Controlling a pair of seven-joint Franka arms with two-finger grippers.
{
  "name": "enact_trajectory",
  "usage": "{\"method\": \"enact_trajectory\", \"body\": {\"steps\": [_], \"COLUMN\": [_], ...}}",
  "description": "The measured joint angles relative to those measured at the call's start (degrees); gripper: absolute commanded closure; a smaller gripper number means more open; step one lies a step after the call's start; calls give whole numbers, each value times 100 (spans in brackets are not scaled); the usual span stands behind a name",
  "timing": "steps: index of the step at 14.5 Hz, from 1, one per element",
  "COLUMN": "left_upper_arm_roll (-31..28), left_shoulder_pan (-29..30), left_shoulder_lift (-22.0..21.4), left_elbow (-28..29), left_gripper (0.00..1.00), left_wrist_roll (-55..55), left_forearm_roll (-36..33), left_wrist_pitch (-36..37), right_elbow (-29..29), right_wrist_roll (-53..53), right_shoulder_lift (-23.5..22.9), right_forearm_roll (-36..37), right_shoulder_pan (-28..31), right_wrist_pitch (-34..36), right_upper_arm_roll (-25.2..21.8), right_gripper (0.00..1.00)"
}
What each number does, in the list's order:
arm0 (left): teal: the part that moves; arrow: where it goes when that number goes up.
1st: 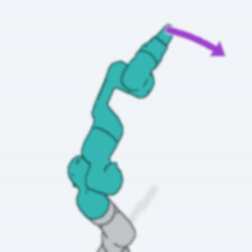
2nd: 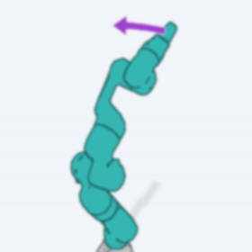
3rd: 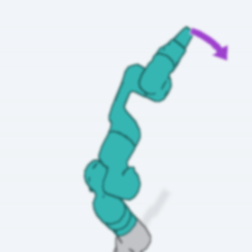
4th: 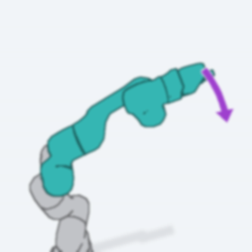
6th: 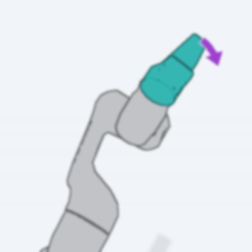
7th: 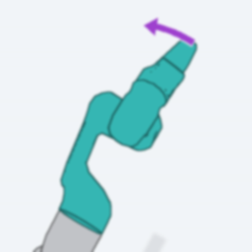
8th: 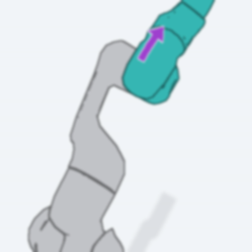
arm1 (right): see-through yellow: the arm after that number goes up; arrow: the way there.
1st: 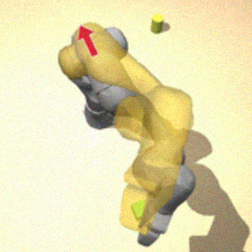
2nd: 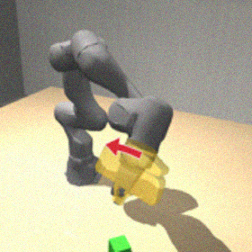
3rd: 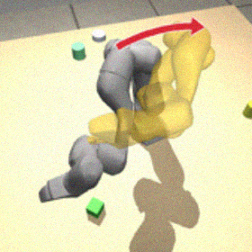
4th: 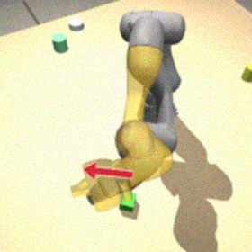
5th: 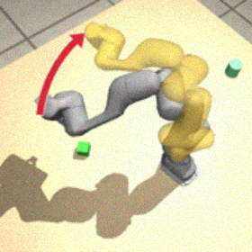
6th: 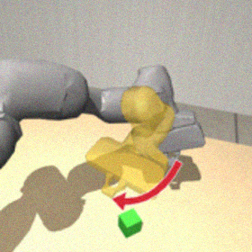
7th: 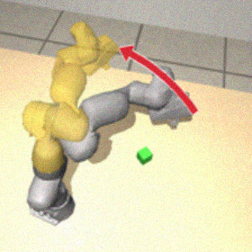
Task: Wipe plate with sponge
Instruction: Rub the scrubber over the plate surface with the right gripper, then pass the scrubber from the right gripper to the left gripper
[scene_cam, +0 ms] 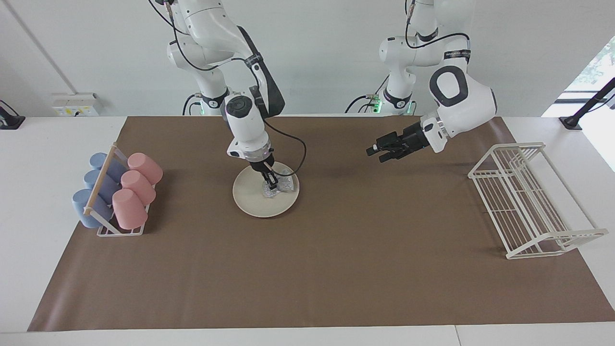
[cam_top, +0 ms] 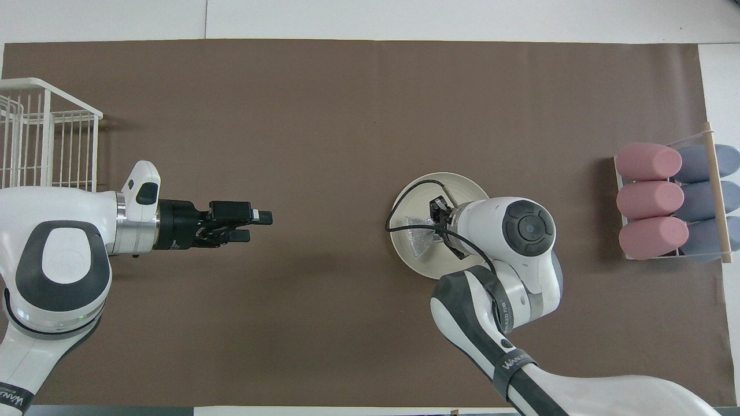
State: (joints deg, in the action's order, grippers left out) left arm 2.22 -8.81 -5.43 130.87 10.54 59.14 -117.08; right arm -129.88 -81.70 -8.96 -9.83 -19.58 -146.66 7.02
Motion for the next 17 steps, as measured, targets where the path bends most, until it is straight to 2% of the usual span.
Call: {"method": "enact_trajectory", "body": {"steps": [4, 7, 9, 11, 14, 17], "left_upper_arm_roll": [4, 7, 7, 19, 36, 33], "left_shoulder_pan": [0, 0, 1, -9, -73, -73], "left_shoulder_lift": [0, 0, 0, -1, 1, 4], "left_elbow": [-7, -32, -38, -54, -54, -4], "left_gripper": [0, 0, 0, 0, 0, 0], "left_wrist_roll": [0, 0, 0, 36, 676, 1137], "left_forearm_roll": [-306, -389, -388, -156, 713, 1454], "left_wrist_pitch": [0, -2, -2, 7, 358, 734], "right_elbow": [15, 275, 697, 1321, 2257, 2838], "right_wrist_roll": [-317, -1029, -1456, -1713, -1977, -2355], "right_shoulder_lift": [-1, -9, -4, 14, 55, 97], "right_forearm_roll": [-2, -2, -2, 0, 144, 444], "right_shoulder_pan": [-29, -287, -450, -504, -504, -622], "right_wrist_pitch": [-4, 88, 622, 1447, 2650, 3329], "right_upper_arm_roll": [-2, 3, 6, 7, 0, 14], "right_gripper": [100, 100, 100, 100, 100, 100]}}
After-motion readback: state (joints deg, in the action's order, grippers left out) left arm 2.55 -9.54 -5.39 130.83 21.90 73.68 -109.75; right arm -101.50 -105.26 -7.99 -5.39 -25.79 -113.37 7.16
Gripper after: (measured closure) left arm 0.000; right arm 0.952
